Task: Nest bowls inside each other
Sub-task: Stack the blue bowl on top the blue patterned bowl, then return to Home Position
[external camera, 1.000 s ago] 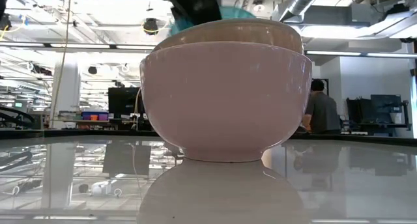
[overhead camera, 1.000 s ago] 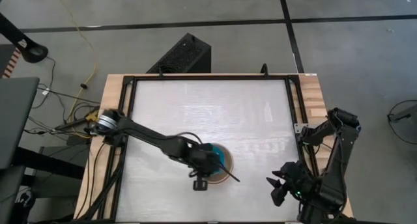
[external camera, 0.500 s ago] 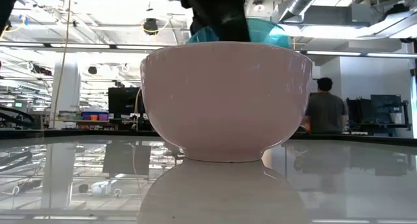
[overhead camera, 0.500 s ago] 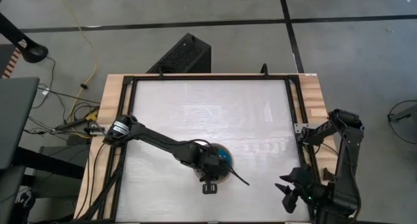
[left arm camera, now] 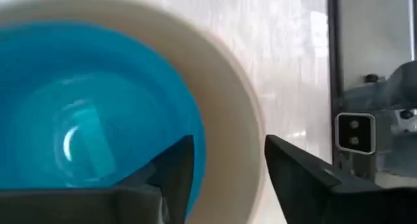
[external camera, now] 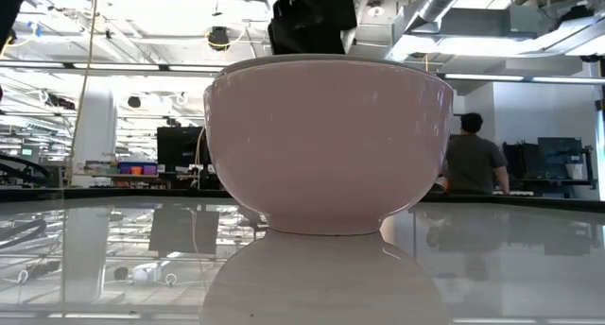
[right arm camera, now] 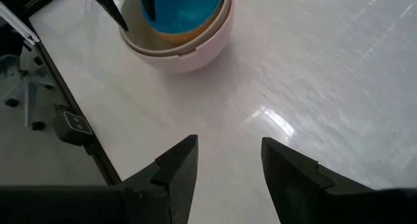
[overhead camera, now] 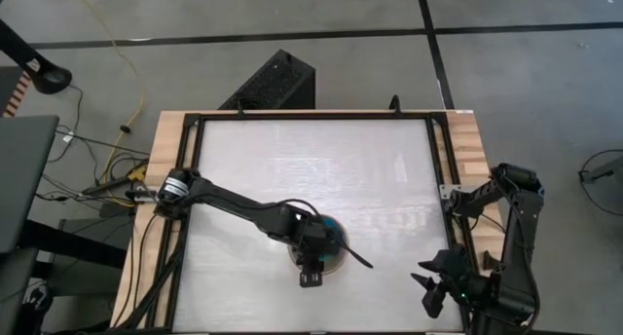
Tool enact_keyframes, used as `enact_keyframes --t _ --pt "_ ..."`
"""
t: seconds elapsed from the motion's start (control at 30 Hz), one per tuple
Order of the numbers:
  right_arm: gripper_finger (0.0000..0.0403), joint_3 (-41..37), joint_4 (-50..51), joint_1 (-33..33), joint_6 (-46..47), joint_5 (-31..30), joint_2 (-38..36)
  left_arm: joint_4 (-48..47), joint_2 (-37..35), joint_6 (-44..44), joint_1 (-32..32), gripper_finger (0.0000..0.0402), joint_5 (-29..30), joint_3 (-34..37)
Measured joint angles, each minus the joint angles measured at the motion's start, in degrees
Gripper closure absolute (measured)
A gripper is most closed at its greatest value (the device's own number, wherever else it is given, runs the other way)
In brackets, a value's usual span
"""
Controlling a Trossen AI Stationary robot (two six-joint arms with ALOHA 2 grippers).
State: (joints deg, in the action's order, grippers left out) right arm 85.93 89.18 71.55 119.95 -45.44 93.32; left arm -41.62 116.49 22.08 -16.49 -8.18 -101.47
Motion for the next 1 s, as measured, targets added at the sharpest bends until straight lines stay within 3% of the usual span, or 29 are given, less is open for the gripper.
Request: enact_keyframes --t 0.27,0.6,0.77,0.9,1.0 --pt "0.0202 0.02 -1.32 0.02 -0.1 -2.76 0.0 0.74 -6.75 -4.21 0.72 0.0221 11.09 0.0" --pt "0.0202 0.0 -2.95 0.02 -2.53 -19.27 -2.89 -0.26 -22.43 -7.97 2.45 0.0245 25.43 3.12" --pt "0.0206 0.0 -2.15 -0.68 -7.05 -29.7 -7.92 2.69 -35.43 -5.79 2.39 0.0254 30.21 14.55" --pt "0.022 -0.82 -2.35 -2.98 -10.77 -34.92 -12.54 14.44 -48.03 -2.84 1.33 0.0256 30.75 29.46" --pt "0.0232 -5.81 -5.63 -4.47 -11.54 -38.36 -17.12 24.98 -57.11 -1.22 0.32 0.0256 30.62 41.02"
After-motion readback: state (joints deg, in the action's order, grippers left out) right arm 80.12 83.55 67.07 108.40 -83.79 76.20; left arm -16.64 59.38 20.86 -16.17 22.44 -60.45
